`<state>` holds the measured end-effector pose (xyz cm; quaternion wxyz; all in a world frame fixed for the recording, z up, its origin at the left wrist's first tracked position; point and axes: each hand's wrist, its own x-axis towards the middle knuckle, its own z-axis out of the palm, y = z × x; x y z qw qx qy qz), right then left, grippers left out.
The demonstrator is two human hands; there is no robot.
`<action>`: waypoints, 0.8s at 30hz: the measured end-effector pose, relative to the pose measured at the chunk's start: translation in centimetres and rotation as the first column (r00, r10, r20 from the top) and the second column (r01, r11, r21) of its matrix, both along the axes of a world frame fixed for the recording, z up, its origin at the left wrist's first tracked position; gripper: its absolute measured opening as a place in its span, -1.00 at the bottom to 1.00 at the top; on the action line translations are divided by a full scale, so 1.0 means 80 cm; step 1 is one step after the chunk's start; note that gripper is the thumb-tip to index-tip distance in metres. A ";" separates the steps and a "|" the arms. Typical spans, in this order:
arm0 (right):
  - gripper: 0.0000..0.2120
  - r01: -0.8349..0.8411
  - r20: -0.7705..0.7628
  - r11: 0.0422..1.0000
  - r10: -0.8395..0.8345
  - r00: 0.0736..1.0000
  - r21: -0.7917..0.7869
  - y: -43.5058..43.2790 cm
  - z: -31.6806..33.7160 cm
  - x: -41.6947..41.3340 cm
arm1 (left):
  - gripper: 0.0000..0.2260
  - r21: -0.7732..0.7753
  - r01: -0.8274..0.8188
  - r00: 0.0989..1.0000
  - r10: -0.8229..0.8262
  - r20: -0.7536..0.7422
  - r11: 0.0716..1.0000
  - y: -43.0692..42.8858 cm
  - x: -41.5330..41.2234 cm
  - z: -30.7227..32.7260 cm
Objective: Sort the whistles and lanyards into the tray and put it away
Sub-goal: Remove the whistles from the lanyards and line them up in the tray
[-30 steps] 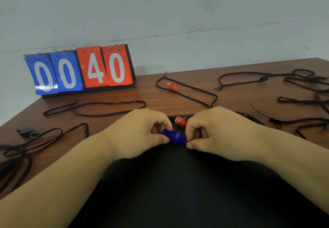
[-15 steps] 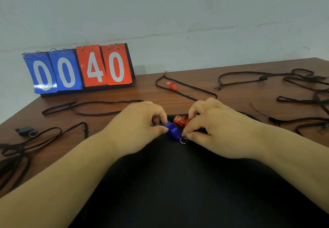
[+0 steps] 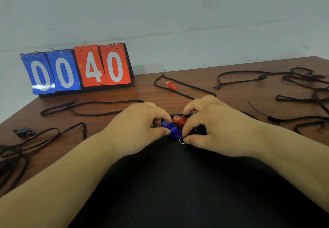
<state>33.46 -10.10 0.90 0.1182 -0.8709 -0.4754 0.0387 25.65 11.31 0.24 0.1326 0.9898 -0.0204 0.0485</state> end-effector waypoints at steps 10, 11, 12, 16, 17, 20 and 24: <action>-0.63 0.025 -0.015 0.998 -0.026 1.000 -0.056 0.002 -0.001 0.008 | -0.80 0.060 -0.101 0.995 0.100 0.009 0.993 -0.006 0.012 -0.005; -0.63 0.029 -0.009 0.999 -0.029 1.000 -0.041 0.002 -0.001 0.008 | -0.81 0.062 -0.110 0.994 0.109 0.015 0.992 -0.006 0.012 -0.005; -0.63 0.030 0.001 0.999 -0.030 1.000 -0.020 0.003 -0.001 0.008 | -0.81 0.063 -0.116 0.993 0.115 0.023 0.991 -0.006 0.012 -0.006; -0.67 0.030 0.012 0.999 -0.031 0.999 0.029 0.003 0.002 0.007 | -0.81 0.045 -0.112 0.993 0.110 0.040 0.993 -0.005 0.012 -0.007; -0.68 0.022 0.008 1.000 -0.022 1.000 0.016 0.003 0.001 0.007 | -0.82 0.041 -0.111 0.993 0.109 0.035 0.993 -0.005 0.012 -0.007; -0.67 -0.004 -0.015 0.999 0.004 1.000 -0.044 0.004 -0.001 0.007 | -0.83 0.033 -0.118 0.992 0.117 0.041 0.992 -0.005 0.013 -0.007; -0.64 0.006 -0.015 0.998 -0.007 1.000 -0.070 0.005 -0.003 0.009 | -0.86 0.023 -0.132 0.990 0.131 0.059 0.991 -0.004 0.013 -0.008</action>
